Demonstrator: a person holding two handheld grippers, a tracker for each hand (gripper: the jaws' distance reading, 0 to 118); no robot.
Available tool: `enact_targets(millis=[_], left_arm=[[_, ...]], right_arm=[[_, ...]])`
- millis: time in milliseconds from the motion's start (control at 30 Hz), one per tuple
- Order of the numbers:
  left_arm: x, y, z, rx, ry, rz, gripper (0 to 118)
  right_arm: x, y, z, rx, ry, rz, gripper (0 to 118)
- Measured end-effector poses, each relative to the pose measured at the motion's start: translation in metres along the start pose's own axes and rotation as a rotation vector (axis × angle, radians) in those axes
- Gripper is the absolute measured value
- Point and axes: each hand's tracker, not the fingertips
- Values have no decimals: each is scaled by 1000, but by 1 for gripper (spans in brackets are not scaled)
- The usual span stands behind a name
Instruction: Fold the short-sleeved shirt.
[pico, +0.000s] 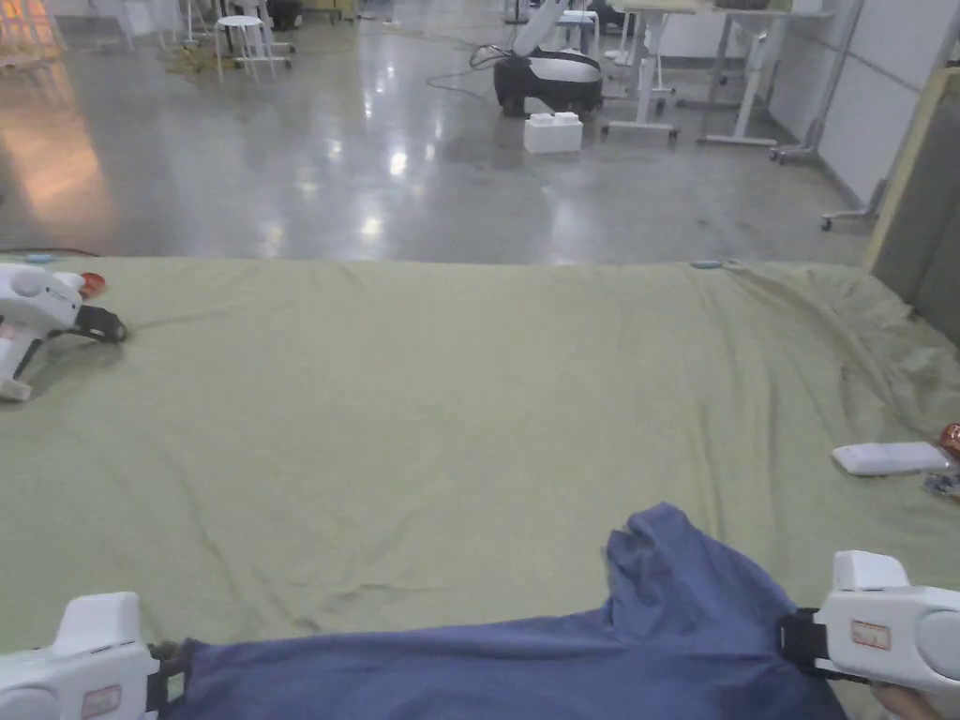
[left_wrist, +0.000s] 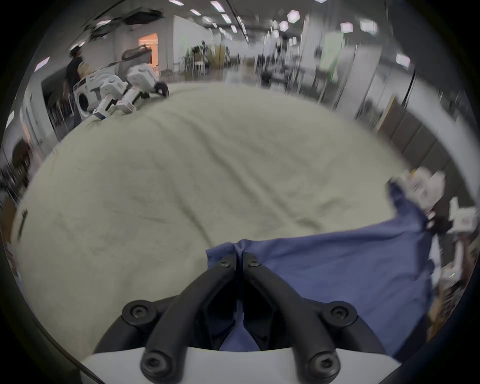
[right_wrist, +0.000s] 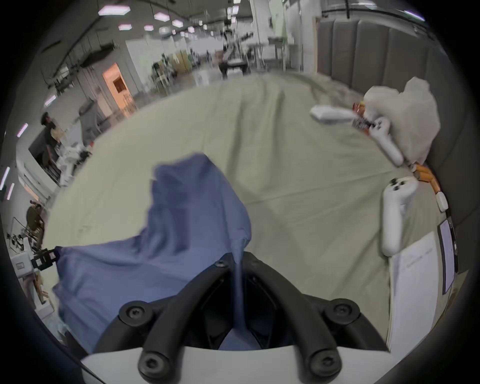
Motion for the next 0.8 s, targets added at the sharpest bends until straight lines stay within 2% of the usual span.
enact_targets(millis=[67,167,267,400,467,567,600,633,667,700,733,800], left_arm=[[-12,-11,41,68,-45,29,0],[-27,-39,99,111,-70,74,0],[-43,-80,137,104,-127,133,0],[-50,-127,145,31,-126,181,0],[-61,-144,128,-7,-102,165,0],[-61,-158,123,-21,-85,148,4],[-62,-160,122,-16,-83,151,17],[-63,-159,122,-10,-70,152,44],[-64,-158,123,-4,-25,147,71],[-65,-157,124,4,10,130,88],[-64,-155,131,20,28,113,95],[-63,-148,146,90,50,81,95]], right_arm=[[5,-14,40,42,67,-22,1],[13,-52,103,104,68,-41,1],[25,-104,143,101,68,-42,1],[26,-169,165,47,75,-69,1],[26,-189,162,22,49,-60,1],[24,-206,158,11,46,-95,2],[24,-210,156,16,45,-96,5],[23,-212,155,25,39,-95,22],[23,-211,153,26,11,-79,46],[23,-211,153,22,-30,-58,68],[23,-212,154,24,-54,-41,74],[33,-212,156,56,-38,-50,74]])
